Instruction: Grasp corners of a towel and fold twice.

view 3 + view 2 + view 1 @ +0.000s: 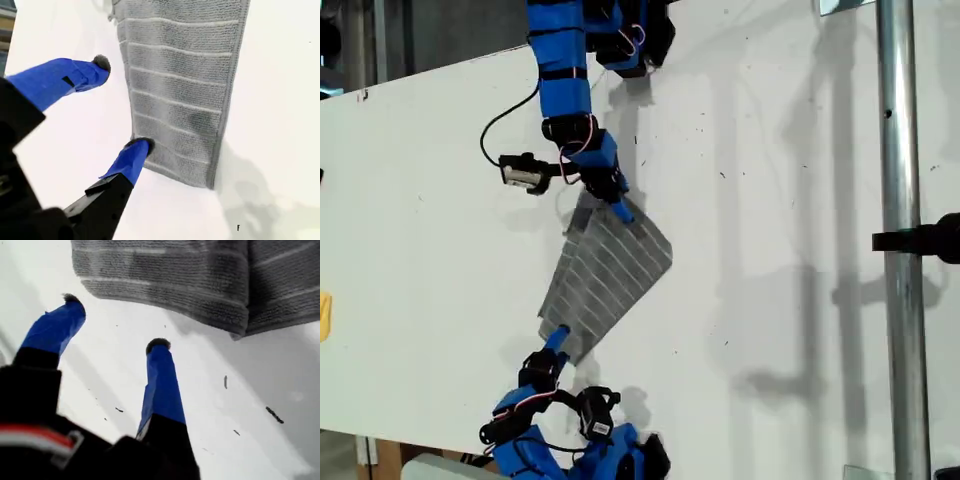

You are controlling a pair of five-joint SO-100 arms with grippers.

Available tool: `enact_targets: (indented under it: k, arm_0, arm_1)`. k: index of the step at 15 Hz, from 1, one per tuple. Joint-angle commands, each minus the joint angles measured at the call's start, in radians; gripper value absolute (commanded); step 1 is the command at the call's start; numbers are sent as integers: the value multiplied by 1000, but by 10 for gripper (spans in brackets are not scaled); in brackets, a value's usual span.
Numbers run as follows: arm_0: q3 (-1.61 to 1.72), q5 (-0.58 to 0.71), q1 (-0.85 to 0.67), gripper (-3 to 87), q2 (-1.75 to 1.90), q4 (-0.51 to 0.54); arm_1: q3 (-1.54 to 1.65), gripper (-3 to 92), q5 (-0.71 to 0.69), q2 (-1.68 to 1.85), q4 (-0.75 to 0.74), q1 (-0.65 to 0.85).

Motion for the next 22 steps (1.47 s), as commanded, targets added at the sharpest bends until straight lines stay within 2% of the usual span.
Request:
enact_targets:
  k: [1, 4, 9, 14, 15, 16, 19, 22]
  arm_0:
    - [2, -9, 18, 244, 25, -8]
    - [26, -9, 12, 243, 25, -18]
    - [55, -11, 12, 247, 40, -25]
    - [75, -11, 12, 247, 43, -37]
    - [83, -11, 9, 247, 46, -38]
    - [89, -11, 8, 245, 48, -43]
    - [98, -12, 5, 243, 60, -43]
    - [117, -18, 6, 241, 83, -49]
  arm_1:
    - [-236, 273, 3, -178, -18, -58]
    - [-512, 281, -31, -457, 17, -87]
    - [-551, 297, -5, -546, 40, -117]
    - [-841, 302, -57, -802, 104, -109]
    - [-841, 241, -77, -810, 101, -97]
    - [-830, 9, -77, -811, 106, -87]
    - [-769, -2, -81, -735, 167, -72]
    - [-749, -2, -164, -451, 383, -14]
